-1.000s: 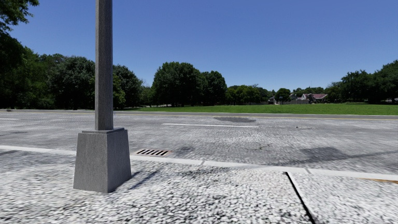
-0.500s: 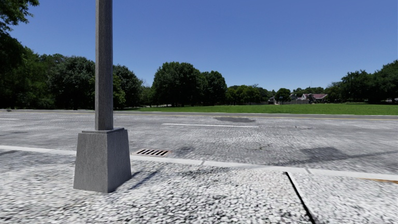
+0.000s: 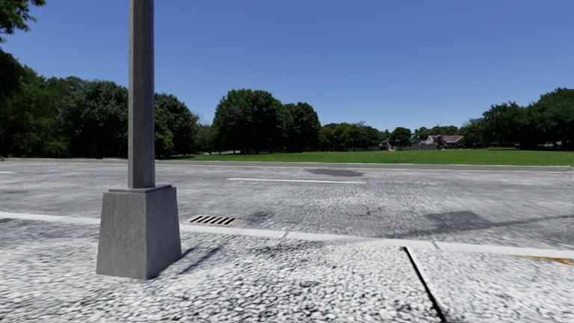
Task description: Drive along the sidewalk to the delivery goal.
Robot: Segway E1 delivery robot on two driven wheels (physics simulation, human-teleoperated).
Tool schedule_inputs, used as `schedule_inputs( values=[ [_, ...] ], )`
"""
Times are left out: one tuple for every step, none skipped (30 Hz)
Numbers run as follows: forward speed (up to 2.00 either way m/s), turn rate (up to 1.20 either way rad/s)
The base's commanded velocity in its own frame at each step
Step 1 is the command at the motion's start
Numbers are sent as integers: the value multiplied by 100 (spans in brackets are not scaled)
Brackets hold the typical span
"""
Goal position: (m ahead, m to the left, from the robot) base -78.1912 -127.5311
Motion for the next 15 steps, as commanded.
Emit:
schedule_inputs(
  values=[
    [0, -120],
    [0, -120],
    [0, -120],
    [0, -120],
    [0, -120],
    [0, -120],
    [0, -120],
    [0, -120],
    [0, -120],
    [0, -120],
    [0, -120],
    [0, -120],
    [0, -120],
    [0, -120],
    [0, -120]
  ],
)
